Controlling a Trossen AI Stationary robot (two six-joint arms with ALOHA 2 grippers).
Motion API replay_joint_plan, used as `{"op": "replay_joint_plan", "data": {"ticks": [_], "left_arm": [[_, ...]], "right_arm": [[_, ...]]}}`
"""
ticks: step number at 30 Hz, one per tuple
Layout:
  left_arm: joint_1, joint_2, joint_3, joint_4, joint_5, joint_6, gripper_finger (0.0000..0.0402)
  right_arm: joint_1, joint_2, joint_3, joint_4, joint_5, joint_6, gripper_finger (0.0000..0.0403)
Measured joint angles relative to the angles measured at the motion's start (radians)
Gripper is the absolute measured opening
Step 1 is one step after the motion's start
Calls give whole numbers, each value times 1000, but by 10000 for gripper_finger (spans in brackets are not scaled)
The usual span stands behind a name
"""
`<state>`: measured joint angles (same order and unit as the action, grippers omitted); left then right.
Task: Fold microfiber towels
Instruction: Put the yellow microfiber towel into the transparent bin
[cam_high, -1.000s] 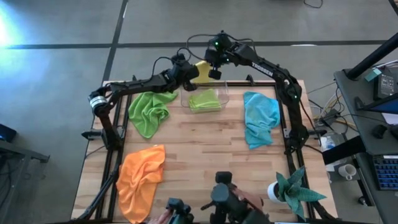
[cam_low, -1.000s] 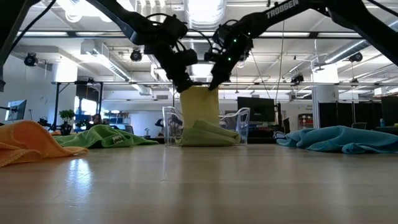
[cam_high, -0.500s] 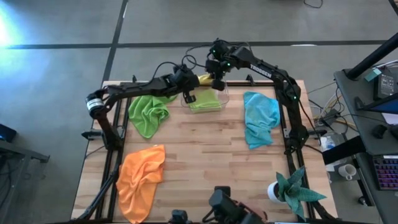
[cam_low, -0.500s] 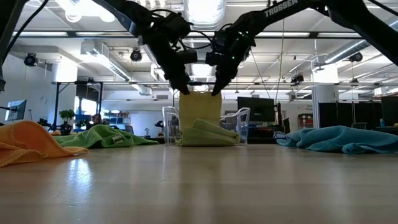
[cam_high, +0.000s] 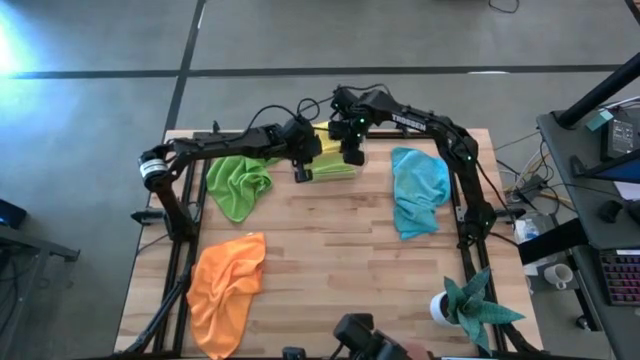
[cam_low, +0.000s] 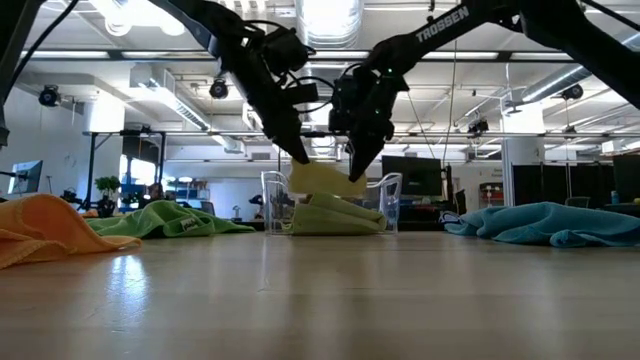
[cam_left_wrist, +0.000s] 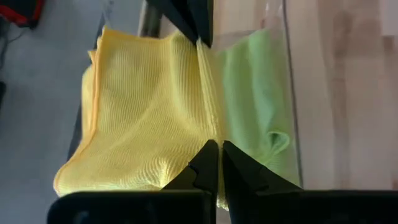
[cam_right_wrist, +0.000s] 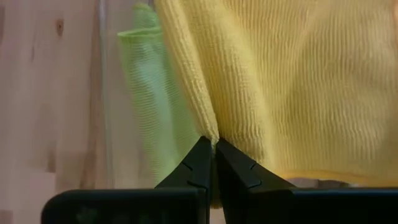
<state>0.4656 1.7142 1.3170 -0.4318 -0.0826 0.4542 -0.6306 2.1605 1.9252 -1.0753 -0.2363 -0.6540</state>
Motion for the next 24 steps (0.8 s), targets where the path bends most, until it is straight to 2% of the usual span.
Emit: {"op": "replay_joint_plan", "data": {"ticks": [6, 24], "left_arm": [[1, 1, -4, -4, 47, 0, 0], [-14, 1, -15, -40, 67, -5, 0]], "right_arm": [[3, -2, -24, 14, 3, 19, 11], [39, 0, -36, -16, 16, 64, 11]]}}
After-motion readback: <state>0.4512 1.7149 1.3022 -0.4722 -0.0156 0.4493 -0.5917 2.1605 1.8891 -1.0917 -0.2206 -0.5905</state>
